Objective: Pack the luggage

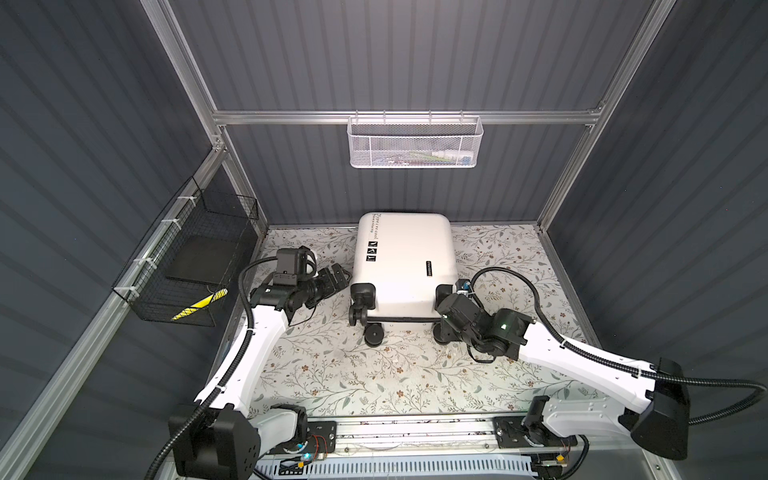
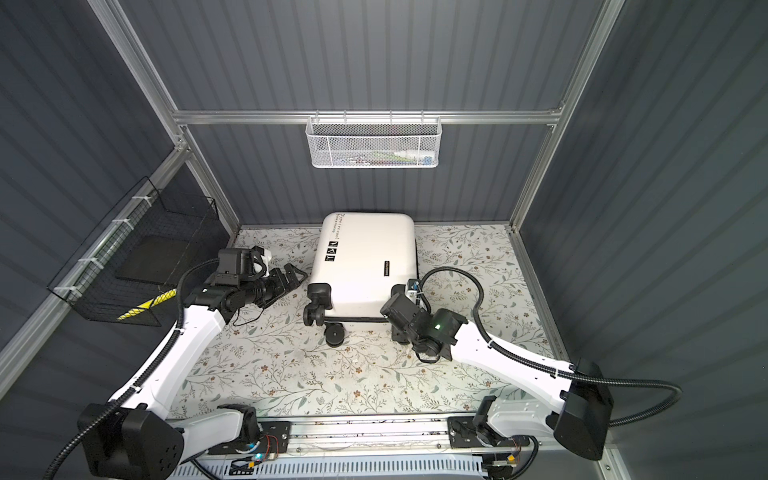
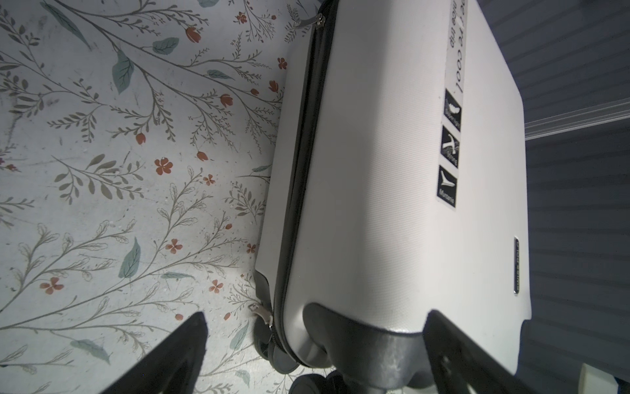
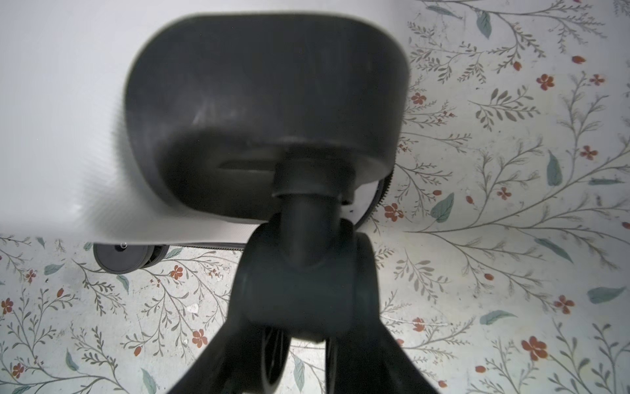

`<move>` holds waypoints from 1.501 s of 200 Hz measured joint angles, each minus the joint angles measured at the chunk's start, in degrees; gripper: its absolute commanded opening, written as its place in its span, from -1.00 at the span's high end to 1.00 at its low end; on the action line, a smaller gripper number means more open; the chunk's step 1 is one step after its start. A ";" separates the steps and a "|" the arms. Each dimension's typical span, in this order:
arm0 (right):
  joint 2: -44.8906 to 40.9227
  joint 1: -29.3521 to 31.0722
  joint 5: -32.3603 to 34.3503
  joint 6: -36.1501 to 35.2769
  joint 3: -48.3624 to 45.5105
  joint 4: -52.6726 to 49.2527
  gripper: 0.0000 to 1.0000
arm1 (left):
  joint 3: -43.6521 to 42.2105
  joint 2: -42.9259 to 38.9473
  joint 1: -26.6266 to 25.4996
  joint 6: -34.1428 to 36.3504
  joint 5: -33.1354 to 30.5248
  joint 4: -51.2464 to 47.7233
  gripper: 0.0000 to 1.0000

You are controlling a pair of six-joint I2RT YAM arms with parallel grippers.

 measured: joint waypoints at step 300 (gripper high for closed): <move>-4.48 -8.02 -4.87 -4.92 -0.96 2.03 0.63 | 1.46 8.79 0.00 0.26 4.61 7.10 -1.00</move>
